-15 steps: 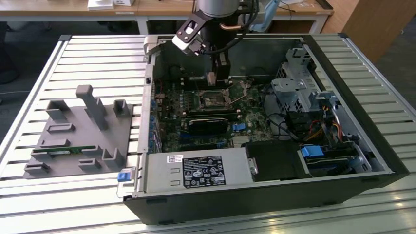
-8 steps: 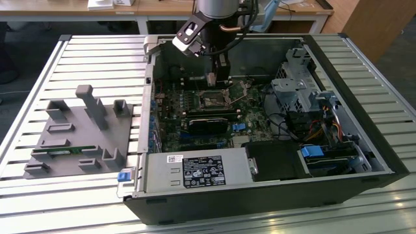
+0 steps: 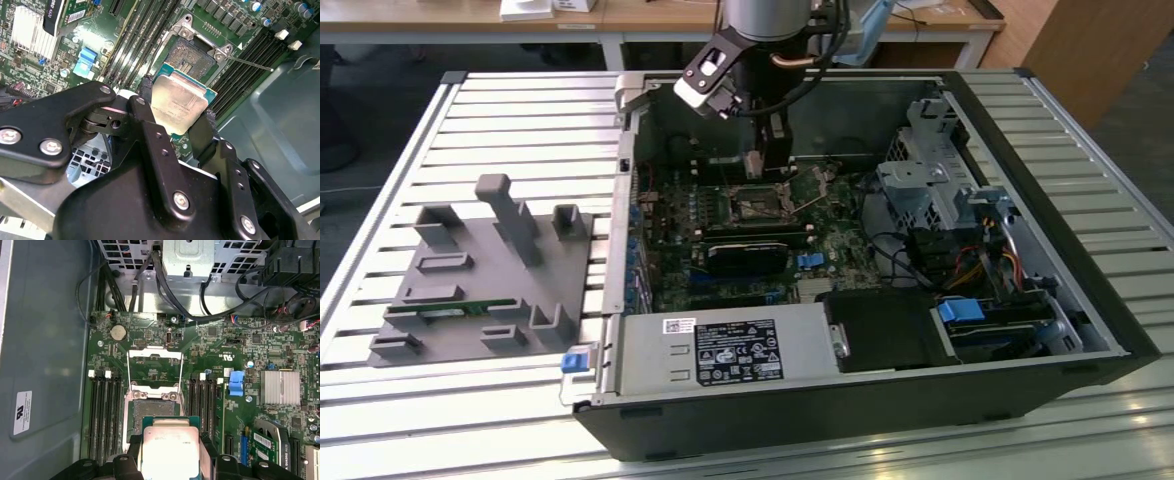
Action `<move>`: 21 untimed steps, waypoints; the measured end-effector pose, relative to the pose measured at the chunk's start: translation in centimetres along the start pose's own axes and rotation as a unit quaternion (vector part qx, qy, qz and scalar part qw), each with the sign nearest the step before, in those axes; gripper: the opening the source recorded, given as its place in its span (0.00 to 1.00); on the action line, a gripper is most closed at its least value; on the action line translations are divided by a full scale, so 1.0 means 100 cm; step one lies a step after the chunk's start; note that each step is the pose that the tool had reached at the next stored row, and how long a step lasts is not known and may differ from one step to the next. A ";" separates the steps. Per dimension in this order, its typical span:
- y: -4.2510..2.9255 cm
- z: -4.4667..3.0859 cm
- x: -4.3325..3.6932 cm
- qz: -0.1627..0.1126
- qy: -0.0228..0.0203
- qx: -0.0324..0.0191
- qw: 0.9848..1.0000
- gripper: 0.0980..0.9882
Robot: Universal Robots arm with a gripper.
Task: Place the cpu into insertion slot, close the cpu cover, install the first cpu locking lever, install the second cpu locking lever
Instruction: 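Place the cpu into insertion slot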
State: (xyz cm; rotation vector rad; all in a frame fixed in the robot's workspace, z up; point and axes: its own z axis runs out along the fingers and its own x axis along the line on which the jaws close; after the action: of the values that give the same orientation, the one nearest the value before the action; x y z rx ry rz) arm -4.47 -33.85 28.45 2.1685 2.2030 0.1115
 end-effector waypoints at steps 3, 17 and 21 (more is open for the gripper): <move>-0.0001 0.0012 0.0000 0.000 0.000 0.000 1.000 0.49; -0.0008 0.0093 -0.0001 0.000 0.000 0.002 1.000 0.49; -0.0013 0.0149 0.0001 0.000 0.000 0.005 1.000 0.49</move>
State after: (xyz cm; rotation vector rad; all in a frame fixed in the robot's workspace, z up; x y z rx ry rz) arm -4.47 -33.81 26.95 2.1740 2.2082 0.1007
